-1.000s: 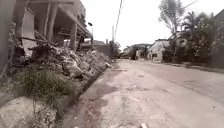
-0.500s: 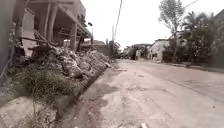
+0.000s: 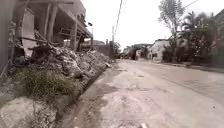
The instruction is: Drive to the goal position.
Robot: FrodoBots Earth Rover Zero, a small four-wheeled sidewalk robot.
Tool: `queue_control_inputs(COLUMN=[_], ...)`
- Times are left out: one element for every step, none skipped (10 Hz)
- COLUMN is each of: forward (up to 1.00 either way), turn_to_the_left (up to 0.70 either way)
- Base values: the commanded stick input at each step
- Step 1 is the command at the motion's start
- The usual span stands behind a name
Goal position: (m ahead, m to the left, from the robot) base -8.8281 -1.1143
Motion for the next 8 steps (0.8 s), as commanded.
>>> queue_control_inputs(forward=[0.06, 0.06, 0.06, 0.06, 0.06, 0.06, 0.06, 0.06], turn_to_the_left=[0.0, 0.0, 0.0, 0.0, 0.0, 0.0, 0.0, 0.0])
